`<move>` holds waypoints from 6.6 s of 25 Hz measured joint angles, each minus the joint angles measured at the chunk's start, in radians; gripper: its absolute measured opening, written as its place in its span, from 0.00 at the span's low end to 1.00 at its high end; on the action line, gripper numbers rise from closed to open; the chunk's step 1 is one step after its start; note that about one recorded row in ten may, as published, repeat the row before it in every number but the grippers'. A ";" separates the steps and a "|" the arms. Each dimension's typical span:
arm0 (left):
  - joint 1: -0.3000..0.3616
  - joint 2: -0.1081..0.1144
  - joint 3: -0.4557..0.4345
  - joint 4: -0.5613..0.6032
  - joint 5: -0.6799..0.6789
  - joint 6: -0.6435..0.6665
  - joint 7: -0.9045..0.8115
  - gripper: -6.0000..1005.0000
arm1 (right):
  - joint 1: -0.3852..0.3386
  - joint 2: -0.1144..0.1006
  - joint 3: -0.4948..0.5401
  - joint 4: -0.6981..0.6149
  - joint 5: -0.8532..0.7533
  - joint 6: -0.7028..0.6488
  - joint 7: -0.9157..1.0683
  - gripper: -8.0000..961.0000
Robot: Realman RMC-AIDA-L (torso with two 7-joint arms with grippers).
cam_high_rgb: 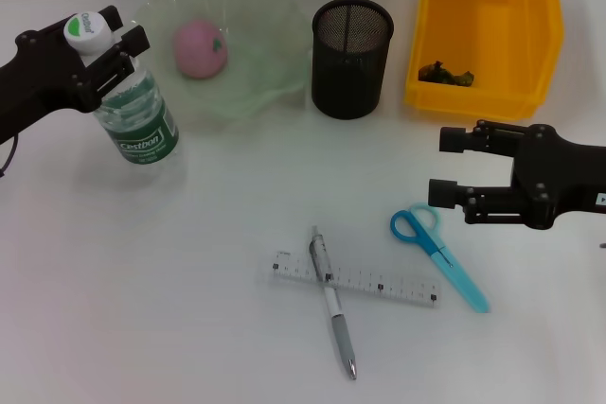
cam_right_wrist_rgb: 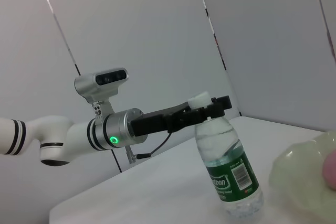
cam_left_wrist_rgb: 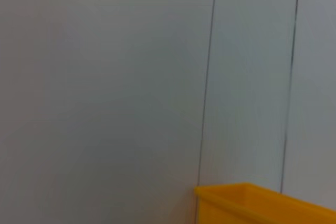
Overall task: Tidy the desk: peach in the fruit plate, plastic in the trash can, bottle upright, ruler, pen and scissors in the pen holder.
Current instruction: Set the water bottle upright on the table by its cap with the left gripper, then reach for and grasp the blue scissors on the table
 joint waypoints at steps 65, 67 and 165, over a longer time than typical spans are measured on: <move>0.071 -0.074 -0.013 0.096 0.444 0.258 0.056 0.80 | 0.299 0.005 -0.387 -0.713 -0.922 -0.213 1.313 0.86; 0.072 -0.074 -0.011 0.096 0.445 0.256 0.056 0.80 | 0.295 0.007 -0.460 -0.681 -0.931 -0.158 1.359 0.86; 0.066 -0.071 -0.018 0.080 0.446 0.236 0.057 0.80 | 0.383 0.014 -0.791 -0.268 -0.918 0.192 1.396 0.35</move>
